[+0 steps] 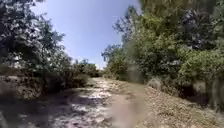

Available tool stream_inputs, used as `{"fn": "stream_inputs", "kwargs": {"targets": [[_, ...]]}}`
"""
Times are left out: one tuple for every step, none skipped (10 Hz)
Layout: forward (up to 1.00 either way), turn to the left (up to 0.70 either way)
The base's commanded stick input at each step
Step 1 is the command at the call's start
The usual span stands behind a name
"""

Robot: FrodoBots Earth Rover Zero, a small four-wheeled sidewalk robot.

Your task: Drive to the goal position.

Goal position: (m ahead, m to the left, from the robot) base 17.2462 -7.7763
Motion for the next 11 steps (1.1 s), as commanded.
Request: {"fn": "stream_inputs", "kwargs": {"targets": [[0.45,0.02],[0.45,0.02],[0.45,0.02],[0.45,0.02],[0.45,0.02],[0.45,0.02],[0.45,0.02],[0.45,0.02],[0.45,0.02],[0.45,0.02],[0.45,0.02]]}}
